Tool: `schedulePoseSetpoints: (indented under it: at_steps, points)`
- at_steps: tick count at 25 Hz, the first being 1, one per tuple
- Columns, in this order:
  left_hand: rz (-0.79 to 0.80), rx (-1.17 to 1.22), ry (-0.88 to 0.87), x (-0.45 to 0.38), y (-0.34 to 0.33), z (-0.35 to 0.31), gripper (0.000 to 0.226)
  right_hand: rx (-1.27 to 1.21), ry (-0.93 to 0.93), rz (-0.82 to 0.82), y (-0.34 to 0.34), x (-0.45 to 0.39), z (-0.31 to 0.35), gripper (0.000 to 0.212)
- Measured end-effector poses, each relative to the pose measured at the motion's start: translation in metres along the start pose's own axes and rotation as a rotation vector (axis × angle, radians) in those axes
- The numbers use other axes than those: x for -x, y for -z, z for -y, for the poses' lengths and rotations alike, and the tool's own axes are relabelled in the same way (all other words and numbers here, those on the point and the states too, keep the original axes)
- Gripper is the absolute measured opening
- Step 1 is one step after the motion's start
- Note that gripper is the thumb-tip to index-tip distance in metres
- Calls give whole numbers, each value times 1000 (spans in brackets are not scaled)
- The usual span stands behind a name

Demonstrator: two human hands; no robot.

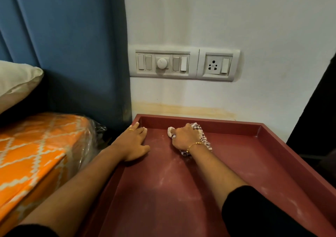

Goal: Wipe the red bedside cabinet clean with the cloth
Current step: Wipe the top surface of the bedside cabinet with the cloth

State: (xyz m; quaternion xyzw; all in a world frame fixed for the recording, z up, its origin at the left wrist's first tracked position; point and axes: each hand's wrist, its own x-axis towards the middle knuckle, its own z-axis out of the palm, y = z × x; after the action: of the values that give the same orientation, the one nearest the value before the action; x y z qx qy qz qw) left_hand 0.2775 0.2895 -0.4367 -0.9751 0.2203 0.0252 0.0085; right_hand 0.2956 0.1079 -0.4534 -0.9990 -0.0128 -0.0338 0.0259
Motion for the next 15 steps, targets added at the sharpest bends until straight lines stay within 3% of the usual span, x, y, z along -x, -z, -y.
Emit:
schedulePoseSetpoints:
  at_steps: [4,7,10,15]
  points:
    - [-13,94,6,0,1,3,59,-51,262,-2,-6,4,15,41]
    - [-35,134,-2,2,1,5,55,-75,195,20,-9,4,-16,42]
    - [-56,155,1,3,2,5,54,-8,88,9,-6,-9,0,39]
    - [-140,287,16,3,0,5,52,-97,340,0,-13,11,39,44]
